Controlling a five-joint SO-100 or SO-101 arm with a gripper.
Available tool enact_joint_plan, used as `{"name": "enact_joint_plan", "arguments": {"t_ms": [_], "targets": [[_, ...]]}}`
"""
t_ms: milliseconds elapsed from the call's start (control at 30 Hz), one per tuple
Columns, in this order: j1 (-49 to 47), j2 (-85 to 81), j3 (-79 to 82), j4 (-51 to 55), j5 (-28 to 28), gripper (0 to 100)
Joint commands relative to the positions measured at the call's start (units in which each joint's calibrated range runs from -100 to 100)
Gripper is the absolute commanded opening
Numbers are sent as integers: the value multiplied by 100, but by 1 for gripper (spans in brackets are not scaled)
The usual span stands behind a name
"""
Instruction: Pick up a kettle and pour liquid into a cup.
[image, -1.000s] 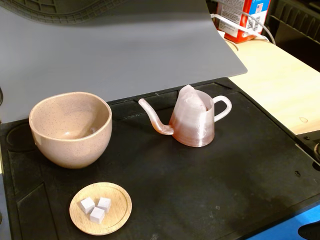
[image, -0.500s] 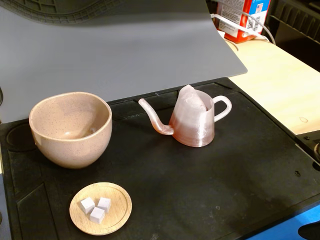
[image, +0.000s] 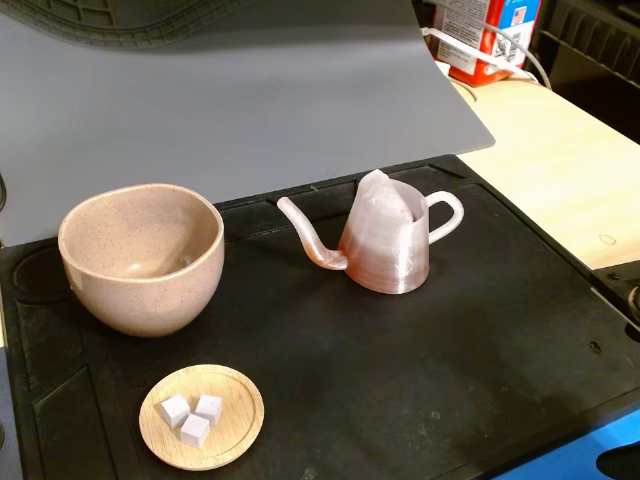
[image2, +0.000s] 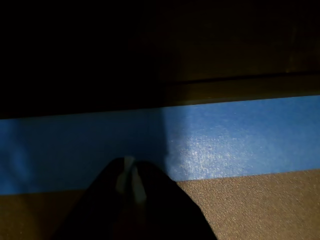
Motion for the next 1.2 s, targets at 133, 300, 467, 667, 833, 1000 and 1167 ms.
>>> {"name": "enact_joint_plan", "arguments": {"t_ms": [133,300,467,667,833,1000,1167], "targets": [[24,-35,20,23,-8,1],[2,-35,20,23,-8,1],[-14,-35,20,23,-8,1],[-14,-35,20,32,-8,0],[-21,25,20,-3,-8,0],[-21,1057,20,-2268,-8,0],[-6,2619,11,-5347,-8,0]]}}
